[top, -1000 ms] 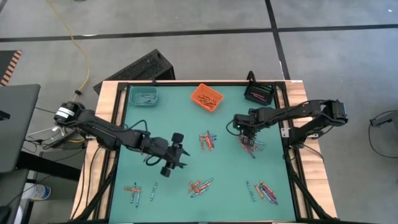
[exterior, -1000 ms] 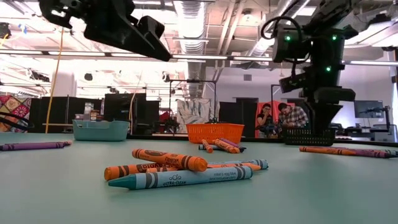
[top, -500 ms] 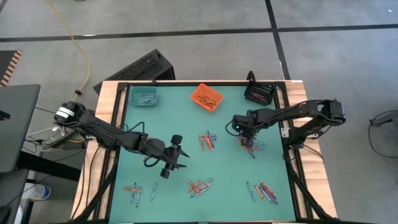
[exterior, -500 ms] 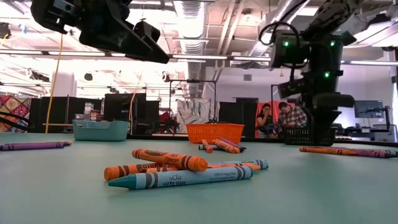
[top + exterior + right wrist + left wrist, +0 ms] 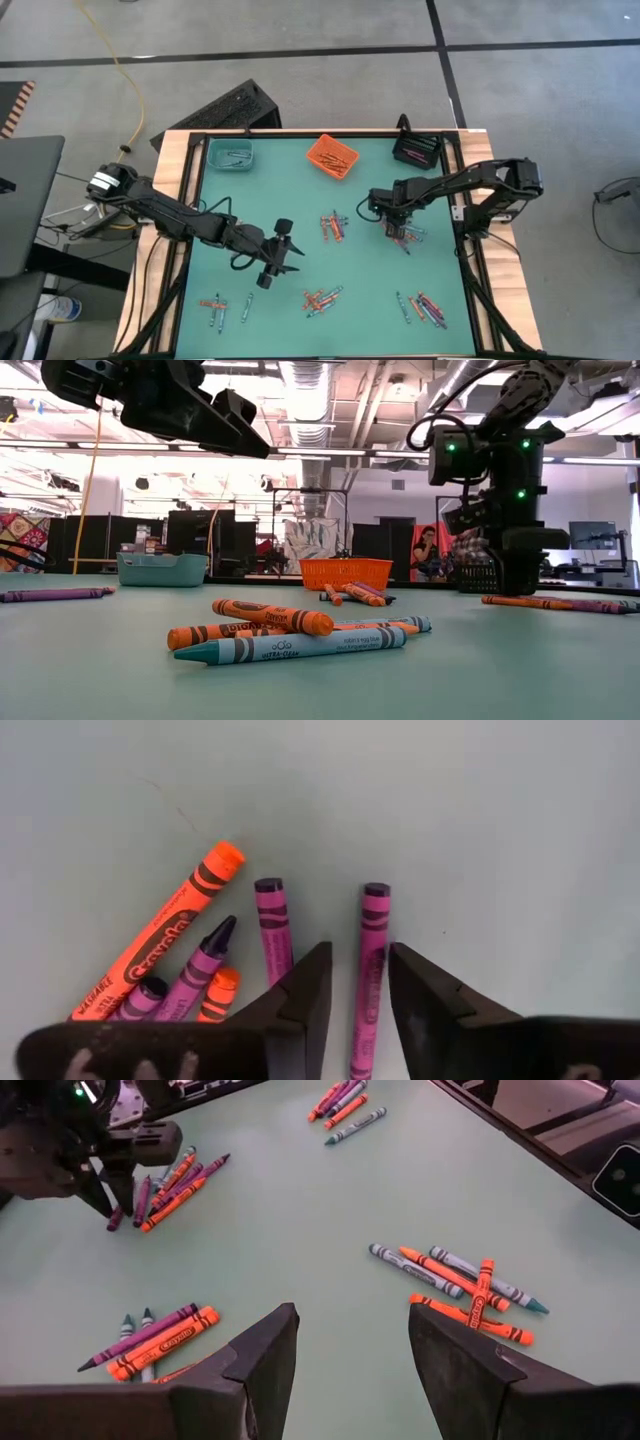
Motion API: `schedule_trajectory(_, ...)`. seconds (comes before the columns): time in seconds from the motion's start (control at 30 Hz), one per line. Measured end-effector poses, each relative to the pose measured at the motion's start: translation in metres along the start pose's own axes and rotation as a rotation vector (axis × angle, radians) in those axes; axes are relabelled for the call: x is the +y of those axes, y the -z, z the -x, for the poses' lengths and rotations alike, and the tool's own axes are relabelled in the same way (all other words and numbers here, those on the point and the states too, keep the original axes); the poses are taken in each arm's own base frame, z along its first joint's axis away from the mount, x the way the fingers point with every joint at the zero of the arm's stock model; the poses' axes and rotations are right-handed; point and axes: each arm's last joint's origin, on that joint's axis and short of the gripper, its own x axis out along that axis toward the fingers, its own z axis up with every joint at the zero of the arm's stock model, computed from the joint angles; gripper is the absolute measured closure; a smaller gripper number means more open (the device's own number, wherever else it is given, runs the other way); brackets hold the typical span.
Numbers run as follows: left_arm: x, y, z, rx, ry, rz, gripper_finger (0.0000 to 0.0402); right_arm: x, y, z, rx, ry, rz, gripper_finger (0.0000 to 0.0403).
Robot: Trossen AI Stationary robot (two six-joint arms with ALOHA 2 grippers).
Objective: Sort crayons
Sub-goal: Put the violet crayon into the black bin
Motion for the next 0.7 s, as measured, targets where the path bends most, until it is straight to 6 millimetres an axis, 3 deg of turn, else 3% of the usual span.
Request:
schedule_trajectory(0.4,0.001,-0.001,0.0,-0.009,-0.017,0.001,0.0219,0.0,0.0,0.001,-0.01,0.0,-0.006,0.0394)
schedule_trajectory(0.7,0.001,-0.001,0.0,-0.007,-0.035,0.001,0.0219,-0.002,-0.011,0.011,-0.025,0.012,-0.016,0.04)
